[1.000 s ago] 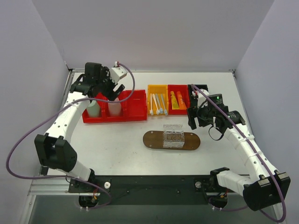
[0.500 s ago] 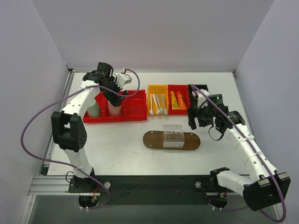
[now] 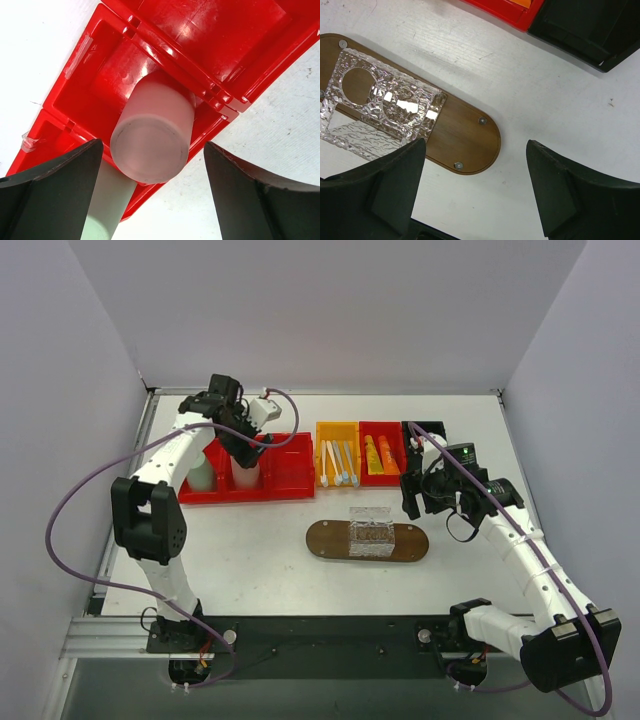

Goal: Prepare toiletry sets of a toothbrush and toothpaste on the tray

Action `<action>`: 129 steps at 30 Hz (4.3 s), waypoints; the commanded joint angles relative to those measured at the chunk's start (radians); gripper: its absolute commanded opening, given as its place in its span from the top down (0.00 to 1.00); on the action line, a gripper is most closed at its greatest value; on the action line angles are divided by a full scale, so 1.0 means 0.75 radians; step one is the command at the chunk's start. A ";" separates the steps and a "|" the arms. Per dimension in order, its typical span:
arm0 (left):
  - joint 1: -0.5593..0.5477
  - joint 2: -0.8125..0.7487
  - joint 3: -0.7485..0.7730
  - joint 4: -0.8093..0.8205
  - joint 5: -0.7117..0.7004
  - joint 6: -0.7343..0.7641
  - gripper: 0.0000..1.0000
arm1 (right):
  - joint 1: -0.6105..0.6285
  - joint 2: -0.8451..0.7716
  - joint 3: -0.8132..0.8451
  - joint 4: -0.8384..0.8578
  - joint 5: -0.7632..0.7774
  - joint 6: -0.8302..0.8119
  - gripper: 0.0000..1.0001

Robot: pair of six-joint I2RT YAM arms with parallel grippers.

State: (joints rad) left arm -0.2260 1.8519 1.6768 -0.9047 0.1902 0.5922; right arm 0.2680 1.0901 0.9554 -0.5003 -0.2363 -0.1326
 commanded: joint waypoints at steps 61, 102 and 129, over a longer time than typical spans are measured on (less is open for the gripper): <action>0.044 -0.763 -0.390 1.683 1.229 -1.650 1.00 | -0.018 0.085 0.307 0.941 -0.941 0.718 0.27; -0.106 -0.757 -0.794 2.435 1.190 -2.052 1.00 | 0.193 0.240 0.268 1.264 -1.117 0.901 0.92; 0.035 -0.853 -0.579 1.076 1.051 -0.831 0.09 | -0.175 0.068 0.722 -0.746 -0.363 -0.218 1.00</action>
State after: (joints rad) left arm -0.2062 1.2240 1.1801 0.1078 1.0168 -0.2245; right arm 0.1616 1.1267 1.4792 -0.7803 -0.7086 -0.1284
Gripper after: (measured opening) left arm 0.904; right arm 0.052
